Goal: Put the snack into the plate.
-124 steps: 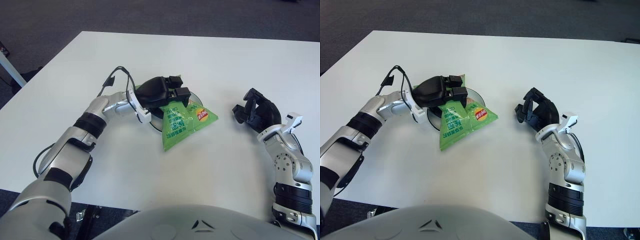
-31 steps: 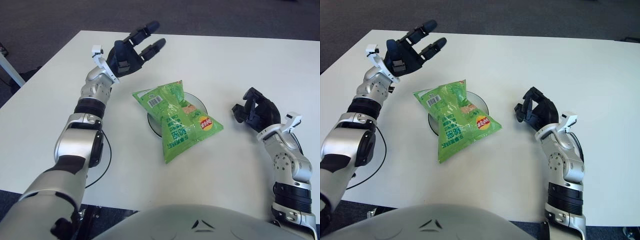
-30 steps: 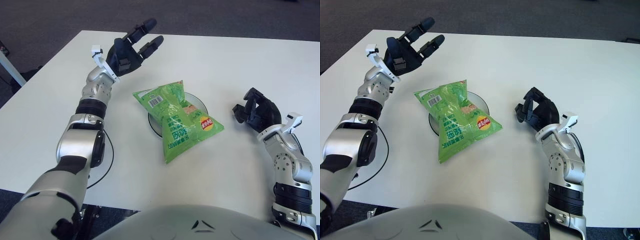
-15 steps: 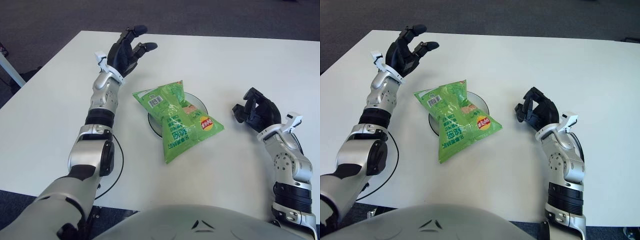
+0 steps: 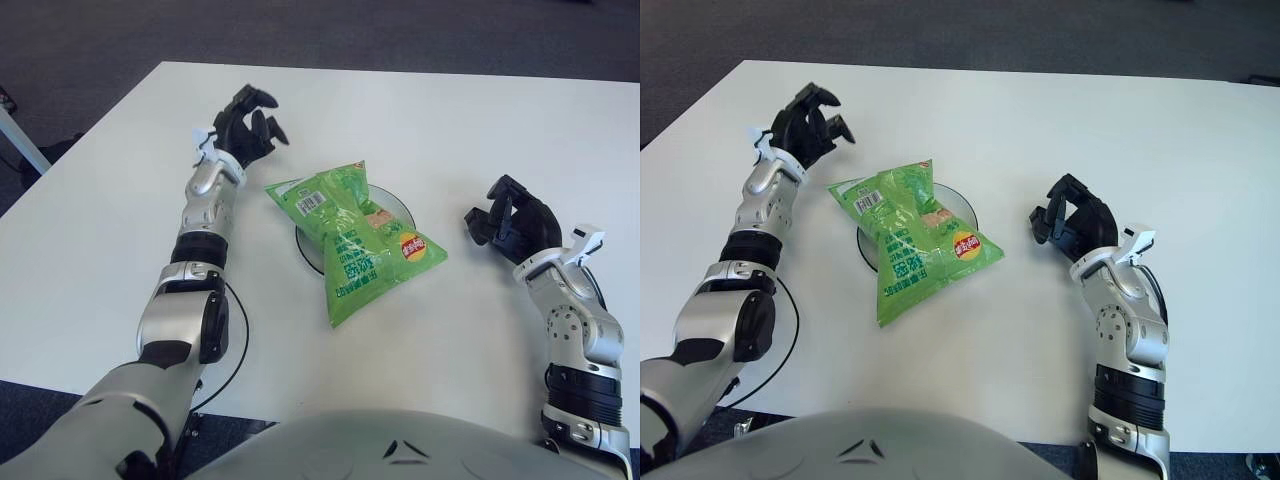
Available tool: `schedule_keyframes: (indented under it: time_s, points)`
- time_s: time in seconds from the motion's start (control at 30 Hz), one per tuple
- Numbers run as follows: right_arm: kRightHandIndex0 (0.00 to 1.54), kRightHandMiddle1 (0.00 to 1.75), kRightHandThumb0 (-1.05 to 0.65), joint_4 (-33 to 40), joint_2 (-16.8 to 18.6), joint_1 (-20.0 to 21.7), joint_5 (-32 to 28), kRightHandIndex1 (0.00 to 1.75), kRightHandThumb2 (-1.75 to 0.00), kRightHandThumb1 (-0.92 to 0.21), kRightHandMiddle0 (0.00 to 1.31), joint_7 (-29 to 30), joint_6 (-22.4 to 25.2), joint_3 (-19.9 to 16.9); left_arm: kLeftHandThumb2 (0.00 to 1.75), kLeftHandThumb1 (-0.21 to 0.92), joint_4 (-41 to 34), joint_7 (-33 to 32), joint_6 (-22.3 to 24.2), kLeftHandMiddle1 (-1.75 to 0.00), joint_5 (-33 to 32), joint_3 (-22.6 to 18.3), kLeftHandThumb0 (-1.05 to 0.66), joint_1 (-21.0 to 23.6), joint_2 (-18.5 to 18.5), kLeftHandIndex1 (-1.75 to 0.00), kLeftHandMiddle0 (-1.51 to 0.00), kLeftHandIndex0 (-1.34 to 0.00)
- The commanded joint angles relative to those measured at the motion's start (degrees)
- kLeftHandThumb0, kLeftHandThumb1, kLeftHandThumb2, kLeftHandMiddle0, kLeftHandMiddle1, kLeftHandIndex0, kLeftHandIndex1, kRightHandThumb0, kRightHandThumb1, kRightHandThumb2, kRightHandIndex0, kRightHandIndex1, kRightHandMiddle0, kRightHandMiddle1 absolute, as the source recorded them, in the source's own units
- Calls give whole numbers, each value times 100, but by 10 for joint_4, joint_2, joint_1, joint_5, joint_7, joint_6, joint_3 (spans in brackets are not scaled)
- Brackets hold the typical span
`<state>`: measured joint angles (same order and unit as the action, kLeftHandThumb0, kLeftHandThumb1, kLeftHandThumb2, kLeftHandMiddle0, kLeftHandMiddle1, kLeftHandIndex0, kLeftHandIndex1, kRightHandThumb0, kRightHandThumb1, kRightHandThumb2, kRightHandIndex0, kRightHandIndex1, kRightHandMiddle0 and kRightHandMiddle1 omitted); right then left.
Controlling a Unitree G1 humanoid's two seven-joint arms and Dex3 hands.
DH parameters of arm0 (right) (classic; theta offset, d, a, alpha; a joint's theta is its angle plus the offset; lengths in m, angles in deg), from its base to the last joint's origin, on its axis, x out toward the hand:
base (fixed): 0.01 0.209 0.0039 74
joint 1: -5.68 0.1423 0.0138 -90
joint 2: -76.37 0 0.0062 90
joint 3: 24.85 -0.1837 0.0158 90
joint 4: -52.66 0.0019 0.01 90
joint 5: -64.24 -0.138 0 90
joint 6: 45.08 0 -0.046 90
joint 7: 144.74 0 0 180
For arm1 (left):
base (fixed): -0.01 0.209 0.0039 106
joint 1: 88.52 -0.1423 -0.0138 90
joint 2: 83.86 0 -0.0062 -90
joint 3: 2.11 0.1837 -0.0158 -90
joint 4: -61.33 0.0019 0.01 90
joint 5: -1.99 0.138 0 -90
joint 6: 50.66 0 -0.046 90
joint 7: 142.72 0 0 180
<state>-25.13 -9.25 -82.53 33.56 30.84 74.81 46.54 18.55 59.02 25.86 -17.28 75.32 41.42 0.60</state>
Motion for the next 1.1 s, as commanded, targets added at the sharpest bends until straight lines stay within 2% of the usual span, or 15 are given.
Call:
schedule_keyframes:
  time_s: [0.0, 0.27, 0.57, 0.9, 1.07]
  points:
    - [128, 175, -50, -34, 12, -21, -1, 175, -136, -28, 64, 13, 35, -3, 125, 37, 14, -14, -6, -175, 22, 1, -46, -12, 7, -175, -116, -57]
    - [128, 175, -50, -46, 11, -17, -7, 175, -136, -28, 64, 9, 35, -14, 132, 32, 3, -48, 2, -175, 52, 7, -48, -39, -4, -175, -125, -61]
    - [130, 175, -50, -59, 7, -16, 9, 175, -136, -29, 64, -1, 3, -12, 136, 28, 6, -70, -1, -175, 74, 13, -50, -53, -15, -175, -129, -64]
    - [131, 175, -49, -86, 21, -17, 93, 175, -134, -30, 63, 27, -119, 0, 140, 25, 23, -69, -17, -175, 95, 24, -51, -60, -17, -175, -127, -67]
    - [133, 175, -49, -106, 31, -7, 111, 175, -133, -31, 62, 48, -156, -5, 139, 25, 28, -62, -8, -175, 85, 19, -51, -59, -20, -175, -127, -67]
